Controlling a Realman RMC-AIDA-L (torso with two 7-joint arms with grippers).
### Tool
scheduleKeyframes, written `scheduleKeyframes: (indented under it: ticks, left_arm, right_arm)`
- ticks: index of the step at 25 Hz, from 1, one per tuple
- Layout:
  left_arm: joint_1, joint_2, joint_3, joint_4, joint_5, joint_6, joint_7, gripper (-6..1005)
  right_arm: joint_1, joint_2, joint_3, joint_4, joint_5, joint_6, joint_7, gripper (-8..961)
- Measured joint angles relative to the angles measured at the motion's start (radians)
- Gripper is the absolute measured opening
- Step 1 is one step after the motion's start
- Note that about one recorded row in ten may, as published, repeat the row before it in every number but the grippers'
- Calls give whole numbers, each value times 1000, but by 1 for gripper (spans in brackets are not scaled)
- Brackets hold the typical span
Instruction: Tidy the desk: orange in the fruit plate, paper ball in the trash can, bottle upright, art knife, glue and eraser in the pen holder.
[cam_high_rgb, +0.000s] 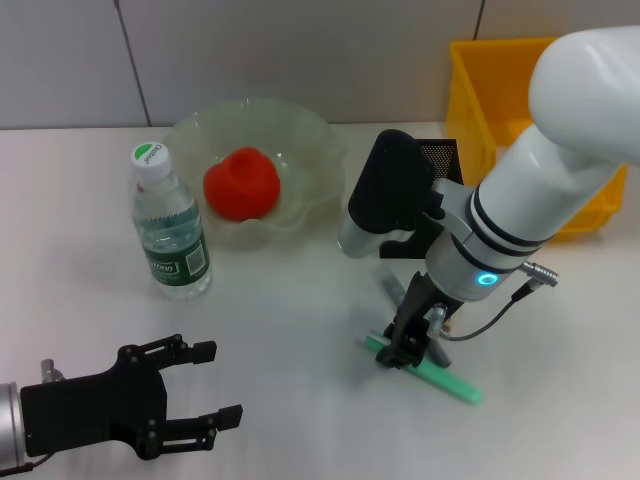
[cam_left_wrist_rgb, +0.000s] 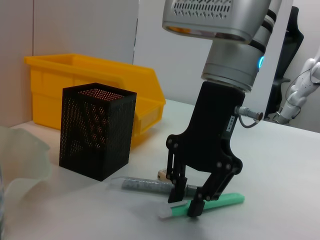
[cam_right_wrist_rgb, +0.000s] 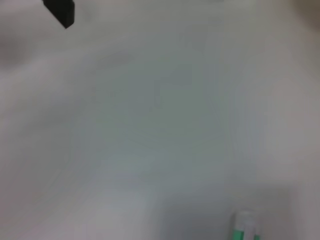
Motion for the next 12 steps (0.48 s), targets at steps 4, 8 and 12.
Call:
scheduleKeyframes:
  ticks: [4, 8, 12]
  left_arm:
    - [0, 0, 0, 0, 0, 0, 0, 846]
    - [0, 0, 0, 0, 0, 0, 0, 846]
    - [0, 0, 0, 2, 0, 0, 0, 846]
  right_arm:
    - [0, 0, -13, 0, 0, 0, 1, 289]
    - [0, 0, -13, -4, 2, 0, 1, 264]
    - [-6, 0, 11, -36, 8, -2, 1, 168]
